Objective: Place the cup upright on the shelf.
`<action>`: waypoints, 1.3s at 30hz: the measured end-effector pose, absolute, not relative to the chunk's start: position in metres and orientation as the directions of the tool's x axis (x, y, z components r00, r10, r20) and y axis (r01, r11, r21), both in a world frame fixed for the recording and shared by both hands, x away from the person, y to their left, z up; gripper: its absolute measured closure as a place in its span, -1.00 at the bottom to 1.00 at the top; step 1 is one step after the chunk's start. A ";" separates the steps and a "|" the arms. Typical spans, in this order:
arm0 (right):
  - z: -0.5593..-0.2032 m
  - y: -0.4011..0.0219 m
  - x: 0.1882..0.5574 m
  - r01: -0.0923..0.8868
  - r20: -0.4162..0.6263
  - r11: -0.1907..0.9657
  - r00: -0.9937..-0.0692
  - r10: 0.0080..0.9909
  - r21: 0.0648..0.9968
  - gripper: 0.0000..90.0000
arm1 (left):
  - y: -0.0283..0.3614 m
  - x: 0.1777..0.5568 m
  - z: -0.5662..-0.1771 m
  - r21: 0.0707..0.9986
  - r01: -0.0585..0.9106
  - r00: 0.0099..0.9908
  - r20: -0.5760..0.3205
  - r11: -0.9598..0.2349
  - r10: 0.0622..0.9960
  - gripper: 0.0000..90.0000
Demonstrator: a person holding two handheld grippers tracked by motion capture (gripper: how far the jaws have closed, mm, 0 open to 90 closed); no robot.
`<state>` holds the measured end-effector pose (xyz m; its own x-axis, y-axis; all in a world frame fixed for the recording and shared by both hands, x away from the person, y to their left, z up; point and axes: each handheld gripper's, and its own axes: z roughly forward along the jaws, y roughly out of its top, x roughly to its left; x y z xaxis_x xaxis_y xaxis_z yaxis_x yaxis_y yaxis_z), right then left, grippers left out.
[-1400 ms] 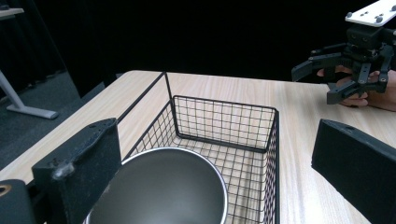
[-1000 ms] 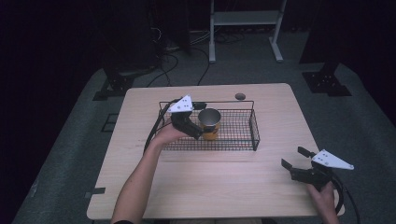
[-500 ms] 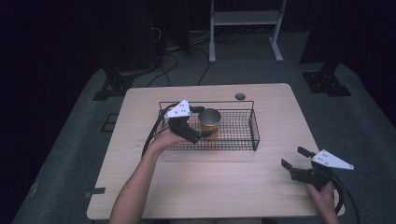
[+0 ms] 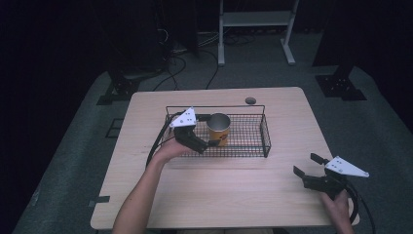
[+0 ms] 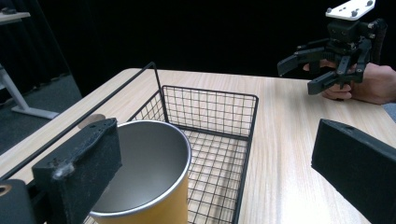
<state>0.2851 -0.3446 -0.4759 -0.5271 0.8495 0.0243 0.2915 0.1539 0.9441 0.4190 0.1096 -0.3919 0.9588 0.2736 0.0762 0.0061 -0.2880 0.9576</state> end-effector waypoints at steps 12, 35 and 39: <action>-0.476 -0.345 0.285 0.290 0.023 0.155 -0.529 0.849 0.944 -0.72 | 0.112 0.405 -0.394 0.963 -0.014 0.962 0.086 -0.268 0.259 -0.98; -0.476 -0.344 0.285 0.290 0.021 0.158 -0.530 0.847 0.944 -0.72 | 0.116 0.377 -0.398 0.968 -0.049 0.968 0.107 -0.248 0.227 -0.98; -0.476 -0.345 0.285 0.287 0.023 0.156 -0.532 0.846 0.945 -0.72 | 0.116 0.373 -0.399 0.969 -0.056 0.967 0.113 -0.242 0.227 -0.98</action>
<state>0.2851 -0.3449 -0.4759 -0.5322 0.8463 0.0225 0.2875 0.1556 0.9451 0.3728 0.1161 -0.3991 0.9674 0.2266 0.1131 -0.0565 -0.2422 0.9686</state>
